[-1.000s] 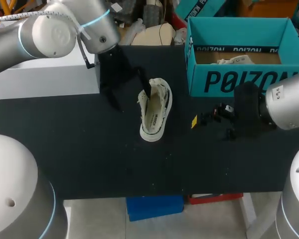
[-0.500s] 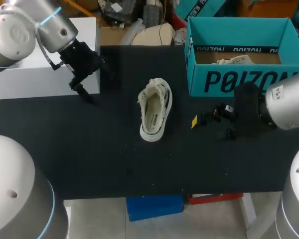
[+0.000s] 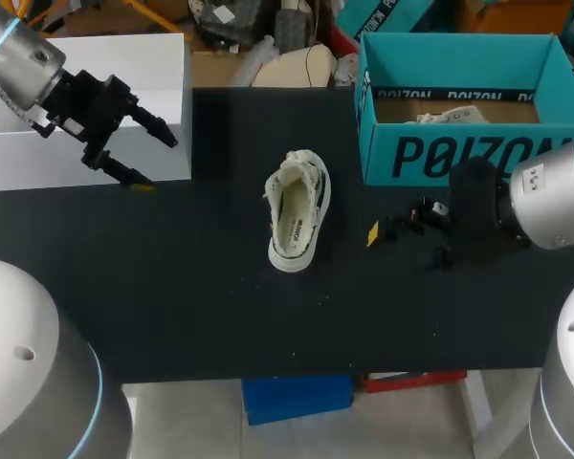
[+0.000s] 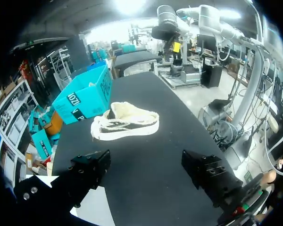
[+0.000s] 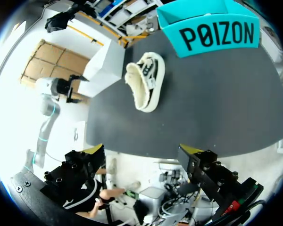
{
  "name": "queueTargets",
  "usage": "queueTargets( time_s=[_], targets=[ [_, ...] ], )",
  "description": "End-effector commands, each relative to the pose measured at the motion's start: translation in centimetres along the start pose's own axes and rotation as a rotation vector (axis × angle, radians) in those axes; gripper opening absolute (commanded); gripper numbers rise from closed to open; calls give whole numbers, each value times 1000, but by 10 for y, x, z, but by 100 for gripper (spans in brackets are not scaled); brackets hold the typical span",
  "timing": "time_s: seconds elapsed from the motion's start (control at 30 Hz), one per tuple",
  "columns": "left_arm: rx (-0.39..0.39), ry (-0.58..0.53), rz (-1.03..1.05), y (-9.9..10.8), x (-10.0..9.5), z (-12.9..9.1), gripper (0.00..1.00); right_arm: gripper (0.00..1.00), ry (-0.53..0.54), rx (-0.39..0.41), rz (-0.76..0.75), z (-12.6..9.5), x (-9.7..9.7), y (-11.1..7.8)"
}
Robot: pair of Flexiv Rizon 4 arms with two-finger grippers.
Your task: Take the shoe out of the shoebox, open the shoe tongue, remove and reinsert the insole, then place the shoe into the shoebox
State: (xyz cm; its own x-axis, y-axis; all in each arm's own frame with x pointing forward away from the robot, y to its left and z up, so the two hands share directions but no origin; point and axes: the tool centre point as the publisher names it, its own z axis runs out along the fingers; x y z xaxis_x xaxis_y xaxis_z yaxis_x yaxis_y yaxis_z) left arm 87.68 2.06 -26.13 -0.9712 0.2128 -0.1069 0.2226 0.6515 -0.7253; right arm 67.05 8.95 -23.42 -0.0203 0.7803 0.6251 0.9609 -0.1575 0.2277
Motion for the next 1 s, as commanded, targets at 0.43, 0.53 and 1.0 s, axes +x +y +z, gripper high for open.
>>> queueTargets(
  time_s=[0.43, 0.53, 1.0],
  targets=[
    [158, -387, -363, 4, 6, -6, 100, 100, -2, 1, 1, 0, 1, 0],
    [158, -387, -363, 4, 6, -6, 100, 100, -2, 1, 1, 0, 1, 0],
    [158, -387, -363, 4, 6, -6, 100, 100, -2, 1, 1, 0, 1, 0]
  ],
)
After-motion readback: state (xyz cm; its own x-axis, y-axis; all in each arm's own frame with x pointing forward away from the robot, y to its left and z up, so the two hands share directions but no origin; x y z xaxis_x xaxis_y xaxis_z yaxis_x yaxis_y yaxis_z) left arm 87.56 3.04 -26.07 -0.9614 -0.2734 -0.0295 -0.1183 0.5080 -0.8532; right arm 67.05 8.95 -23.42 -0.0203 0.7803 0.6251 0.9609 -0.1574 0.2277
